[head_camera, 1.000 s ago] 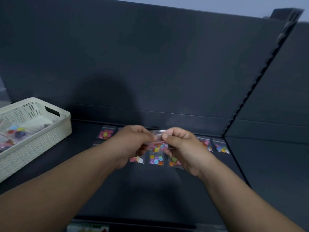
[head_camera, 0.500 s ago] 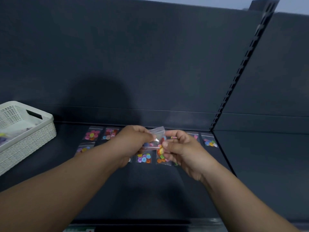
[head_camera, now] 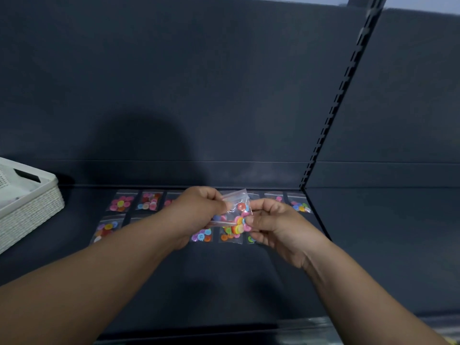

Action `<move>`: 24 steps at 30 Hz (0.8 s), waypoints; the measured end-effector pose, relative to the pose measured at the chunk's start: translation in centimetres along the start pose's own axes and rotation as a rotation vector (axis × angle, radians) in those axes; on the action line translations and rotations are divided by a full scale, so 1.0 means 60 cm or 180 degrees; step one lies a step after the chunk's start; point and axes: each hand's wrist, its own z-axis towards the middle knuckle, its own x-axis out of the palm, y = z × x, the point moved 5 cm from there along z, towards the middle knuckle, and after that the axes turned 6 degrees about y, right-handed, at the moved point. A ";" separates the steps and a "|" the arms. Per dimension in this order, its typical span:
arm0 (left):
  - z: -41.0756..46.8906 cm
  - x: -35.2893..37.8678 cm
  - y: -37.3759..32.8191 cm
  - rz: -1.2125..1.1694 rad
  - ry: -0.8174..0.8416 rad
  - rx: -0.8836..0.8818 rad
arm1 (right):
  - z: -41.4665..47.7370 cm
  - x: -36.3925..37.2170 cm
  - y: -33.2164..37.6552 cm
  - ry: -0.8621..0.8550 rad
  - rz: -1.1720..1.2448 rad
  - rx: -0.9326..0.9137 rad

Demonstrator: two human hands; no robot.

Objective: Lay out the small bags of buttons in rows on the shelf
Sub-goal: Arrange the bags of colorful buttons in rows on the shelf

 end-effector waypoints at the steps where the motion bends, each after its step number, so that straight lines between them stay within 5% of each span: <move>1: 0.000 0.003 -0.001 0.0024 -0.0002 0.0011 | -0.001 -0.003 0.001 -0.0015 -0.0041 0.0001; 9: 0.006 0.033 0.010 -0.0089 0.0037 0.0025 | -0.032 -0.133 0.005 -0.1128 -0.0583 -0.0211; 14: 0.009 0.054 0.006 0.0008 0.0098 0.0114 | -0.039 -0.212 -0.021 -0.1938 -0.1611 0.0050; 20: 0.010 0.067 0.007 -0.0099 0.0141 0.0100 | -0.044 -0.225 -0.031 -0.2134 -0.2967 0.0186; 24: 0.012 0.067 0.012 -0.0111 0.0148 0.0096 | -0.051 -0.199 -0.023 -0.2106 -0.3731 -0.0397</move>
